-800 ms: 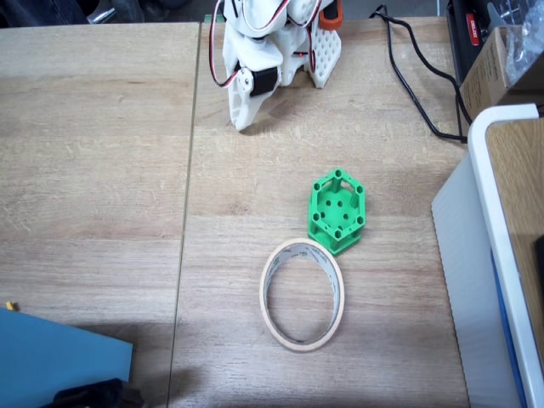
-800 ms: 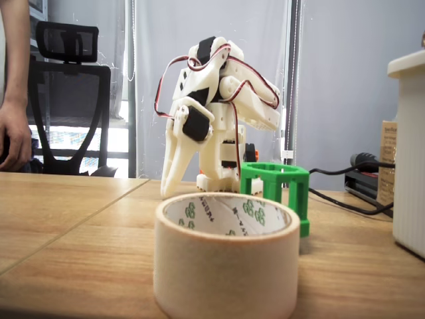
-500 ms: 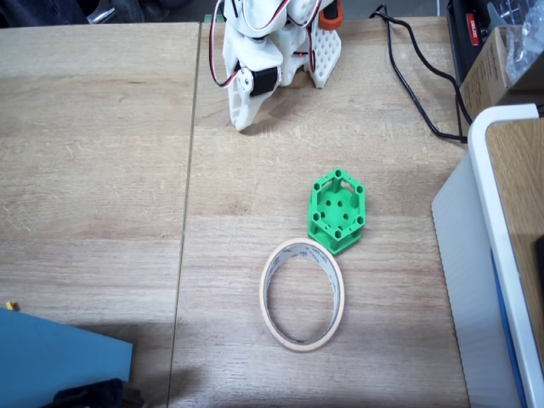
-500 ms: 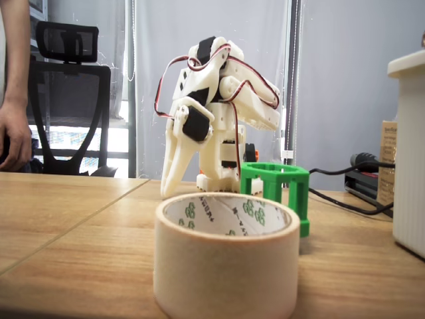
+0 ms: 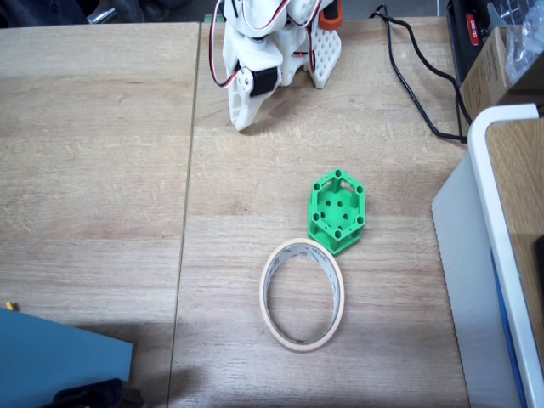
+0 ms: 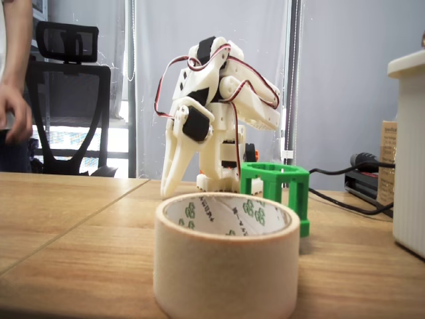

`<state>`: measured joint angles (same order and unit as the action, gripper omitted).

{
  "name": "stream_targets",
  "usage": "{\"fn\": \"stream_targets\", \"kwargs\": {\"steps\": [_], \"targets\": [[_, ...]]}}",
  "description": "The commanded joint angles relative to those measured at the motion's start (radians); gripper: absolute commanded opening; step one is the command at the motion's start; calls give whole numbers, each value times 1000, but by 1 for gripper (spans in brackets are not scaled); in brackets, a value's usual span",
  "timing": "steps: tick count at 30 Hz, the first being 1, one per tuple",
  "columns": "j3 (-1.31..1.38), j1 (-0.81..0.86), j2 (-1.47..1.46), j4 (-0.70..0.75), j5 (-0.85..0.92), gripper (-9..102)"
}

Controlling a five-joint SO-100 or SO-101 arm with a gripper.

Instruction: Grasp a component and put it in the bin.

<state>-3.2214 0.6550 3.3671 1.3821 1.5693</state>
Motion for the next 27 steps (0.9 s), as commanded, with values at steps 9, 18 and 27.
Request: {"fn": "stream_targets", "kwargs": {"steps": [9, 18, 27], "targets": [[-8, 5, -2, 9, -8, 0], [-8, -2, -2, 9, -8, 0], [15, -2, -2, 9, 3, 0]]}}
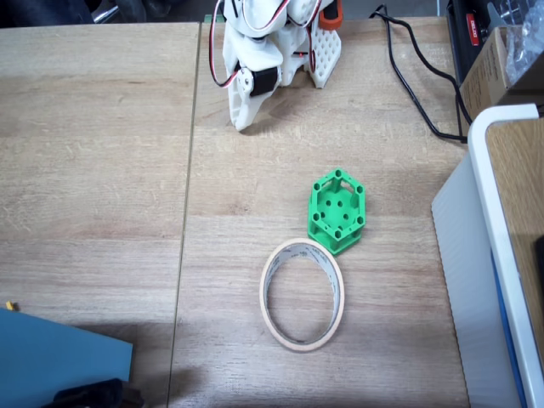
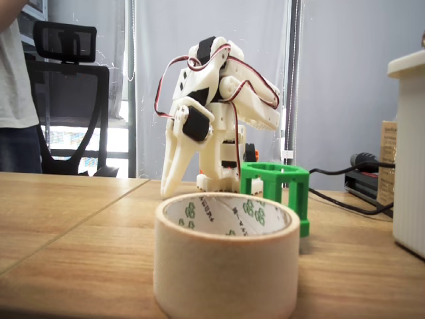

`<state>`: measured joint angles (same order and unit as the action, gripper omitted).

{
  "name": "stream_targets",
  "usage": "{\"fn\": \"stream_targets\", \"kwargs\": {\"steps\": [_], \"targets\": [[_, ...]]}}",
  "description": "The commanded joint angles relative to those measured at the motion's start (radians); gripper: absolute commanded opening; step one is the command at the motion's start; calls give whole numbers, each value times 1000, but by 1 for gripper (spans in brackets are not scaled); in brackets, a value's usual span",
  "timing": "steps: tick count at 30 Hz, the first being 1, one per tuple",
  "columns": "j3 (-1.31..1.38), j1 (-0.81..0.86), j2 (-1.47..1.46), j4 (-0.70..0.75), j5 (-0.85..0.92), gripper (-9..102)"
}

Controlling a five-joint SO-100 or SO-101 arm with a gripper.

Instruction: Grasp a component and put it in the bin.

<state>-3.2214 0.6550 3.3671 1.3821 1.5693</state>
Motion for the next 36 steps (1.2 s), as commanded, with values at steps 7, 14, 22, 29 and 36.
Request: {"fn": "stream_targets", "kwargs": {"steps": [7, 14, 22, 29, 36], "targets": [[241, -6, -2, 0, 0, 0], [497, -28, -5, 5, 6, 0], [686, -241, -158, -5, -8, 0], [868, -408, -494, -5, -9, 0], [1014, -509, -752, -5, -9, 1]]}}
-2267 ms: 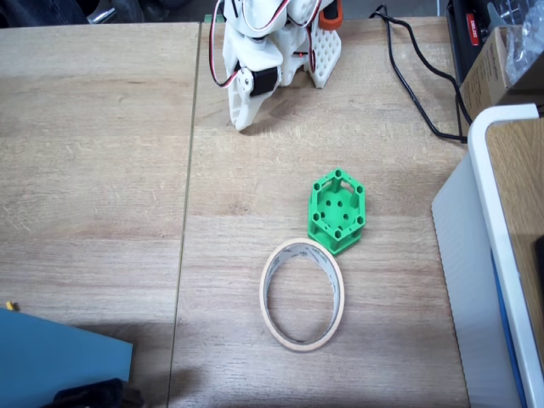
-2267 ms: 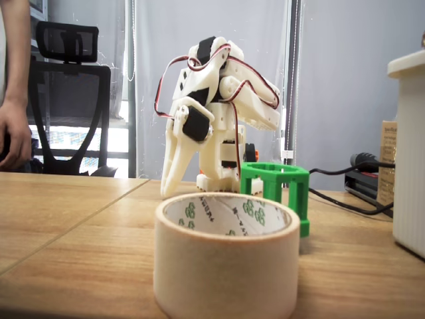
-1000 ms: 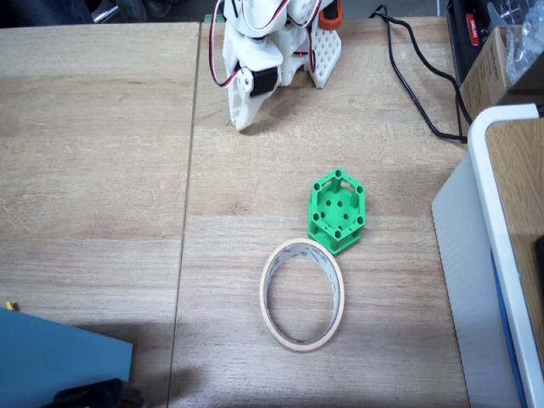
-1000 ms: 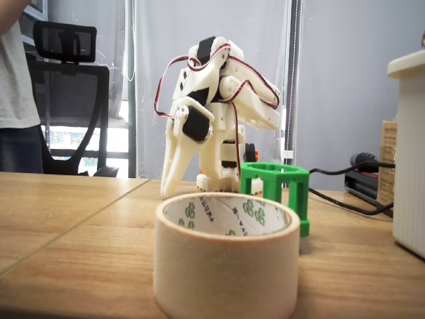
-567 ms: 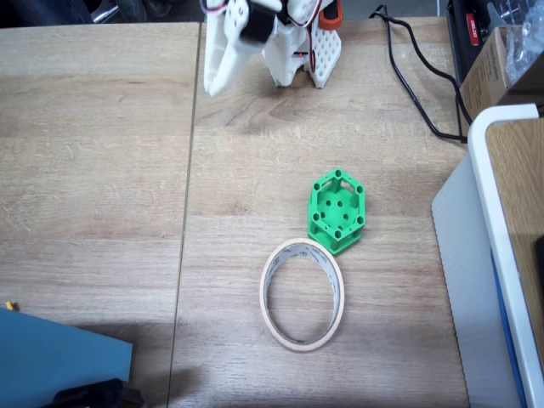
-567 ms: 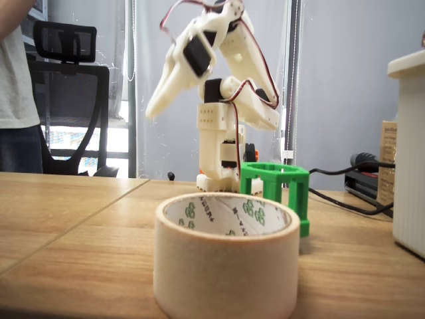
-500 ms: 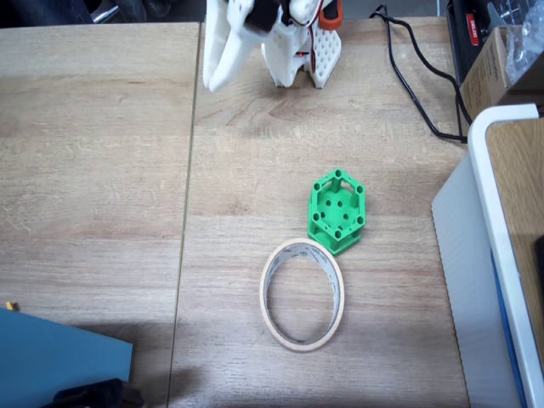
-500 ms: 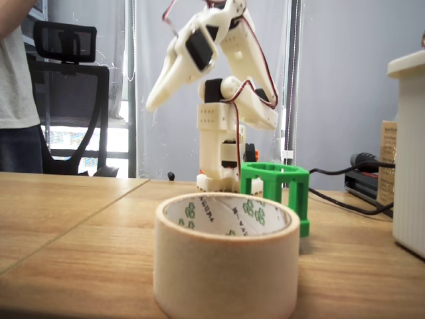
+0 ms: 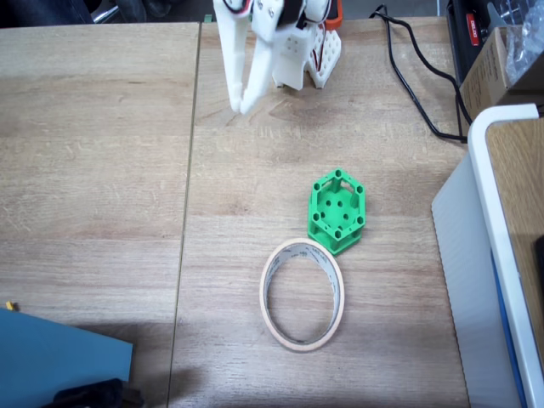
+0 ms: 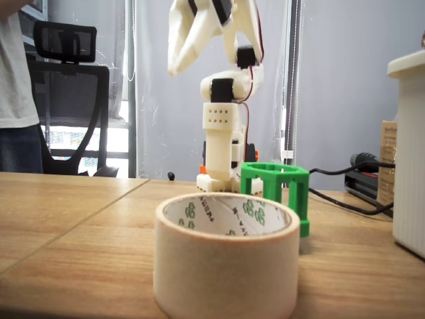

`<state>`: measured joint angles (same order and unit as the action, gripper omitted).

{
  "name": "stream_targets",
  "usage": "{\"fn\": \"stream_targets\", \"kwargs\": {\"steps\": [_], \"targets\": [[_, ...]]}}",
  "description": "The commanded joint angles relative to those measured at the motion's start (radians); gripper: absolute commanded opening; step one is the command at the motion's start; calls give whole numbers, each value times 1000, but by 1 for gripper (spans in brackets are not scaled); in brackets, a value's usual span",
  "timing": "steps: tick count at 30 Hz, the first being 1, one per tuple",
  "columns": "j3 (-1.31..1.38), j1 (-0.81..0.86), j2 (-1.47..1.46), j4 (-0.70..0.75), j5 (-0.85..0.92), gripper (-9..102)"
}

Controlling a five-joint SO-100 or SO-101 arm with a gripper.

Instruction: Grasp a component and put it in the bin.

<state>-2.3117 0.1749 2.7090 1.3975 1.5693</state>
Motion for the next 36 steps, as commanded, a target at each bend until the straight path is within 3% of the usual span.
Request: {"fn": "stream_targets", "kwargs": {"steps": [1, 19, 30, 36], "targets": [[118, -38, -121, -20, -9, 1], [155, -236, -376, -25, -9, 17], [225, -377, -603, -296, -12, 17], [213, -379, -649, -322, -14, 17]]}}
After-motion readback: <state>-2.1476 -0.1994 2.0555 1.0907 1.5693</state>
